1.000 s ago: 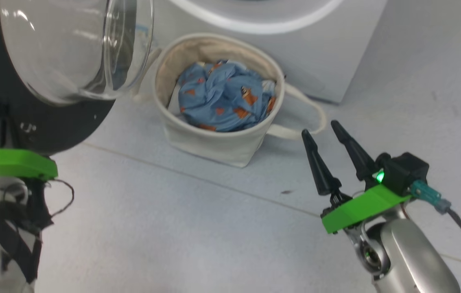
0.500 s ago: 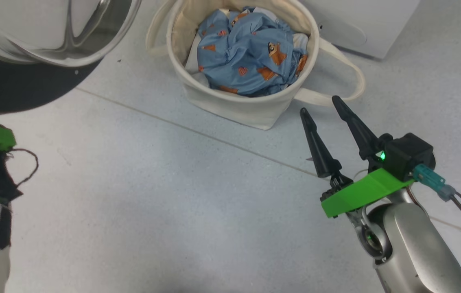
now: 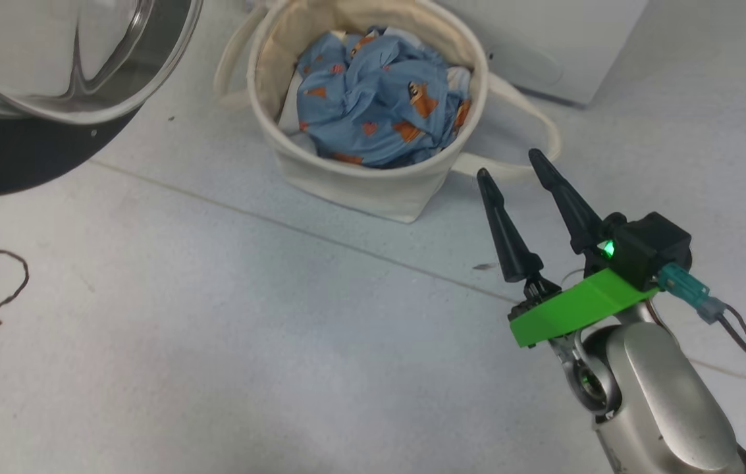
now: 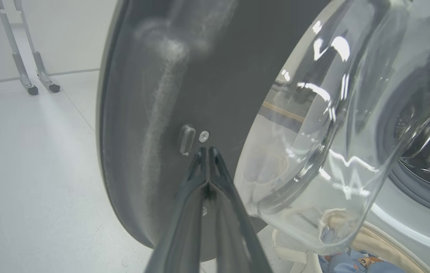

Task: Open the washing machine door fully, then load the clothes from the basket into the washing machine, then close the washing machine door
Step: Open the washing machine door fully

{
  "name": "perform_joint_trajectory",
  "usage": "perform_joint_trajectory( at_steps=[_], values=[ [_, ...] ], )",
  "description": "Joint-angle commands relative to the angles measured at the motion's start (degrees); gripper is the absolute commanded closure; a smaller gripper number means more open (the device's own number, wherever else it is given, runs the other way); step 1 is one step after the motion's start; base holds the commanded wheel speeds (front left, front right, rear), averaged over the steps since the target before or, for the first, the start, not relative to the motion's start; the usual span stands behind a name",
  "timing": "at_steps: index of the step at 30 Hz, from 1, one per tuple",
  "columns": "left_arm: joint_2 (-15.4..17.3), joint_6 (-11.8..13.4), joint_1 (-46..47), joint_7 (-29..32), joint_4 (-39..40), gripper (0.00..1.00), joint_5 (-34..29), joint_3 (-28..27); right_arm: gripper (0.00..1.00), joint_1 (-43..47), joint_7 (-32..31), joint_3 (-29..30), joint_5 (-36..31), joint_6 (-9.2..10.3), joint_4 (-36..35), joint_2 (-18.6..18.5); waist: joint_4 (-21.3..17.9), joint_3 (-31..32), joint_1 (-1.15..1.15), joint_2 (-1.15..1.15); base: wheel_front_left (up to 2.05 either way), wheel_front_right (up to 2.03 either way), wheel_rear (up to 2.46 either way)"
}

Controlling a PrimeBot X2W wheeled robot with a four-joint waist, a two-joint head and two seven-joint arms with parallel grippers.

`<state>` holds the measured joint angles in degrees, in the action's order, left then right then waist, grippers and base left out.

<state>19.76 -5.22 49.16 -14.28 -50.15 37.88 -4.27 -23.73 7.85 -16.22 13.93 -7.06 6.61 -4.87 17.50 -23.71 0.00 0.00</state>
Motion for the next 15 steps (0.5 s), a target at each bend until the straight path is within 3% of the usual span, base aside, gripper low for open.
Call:
perform_joint_trajectory(
  at_steps=[1, 2, 10, 15],
  values=[
    [4.69, -0.47, -1.21, -0.71, 1.04, 0.25, -1.22, -1.91, 0.00, 0.83, 0.97, -1.45, 0.66, -0.43, -1.48, 1.46, -1.94, 2.69, 0.00, 0.00, 0.00, 0.00, 0.00],
    [4.91, -0.73, -1.94, -0.71, 1.13, 0.00, -2.00, -1.60, 0.00, 1.13, 1.39, -1.38, 0.99, -0.43, -1.15, 1.50, -2.56, 3.71, 0.00, 0.00, 0.00, 0.00, 0.00],
    [6.41, -2.07, -12.16, -0.72, 9.20, 0.00, -3.86, -2.03, 0.00, 4.04, 3.51, -1.26, 3.36, -0.43, 1.23, 1.62, -9.59, 11.93, 0.00, 0.00, 0.00, 0.00, 0.00],
    [7.34, -2.23, -23.64, -0.72, 21.81, 0.00, -0.59, 0.90, 0.00, 5.79, 4.25, -0.82, 5.55, -0.43, 2.16, 0.87, -15.66, 16.54, 0.00, 0.00, 0.00, 0.00, 0.00]
  ],
)
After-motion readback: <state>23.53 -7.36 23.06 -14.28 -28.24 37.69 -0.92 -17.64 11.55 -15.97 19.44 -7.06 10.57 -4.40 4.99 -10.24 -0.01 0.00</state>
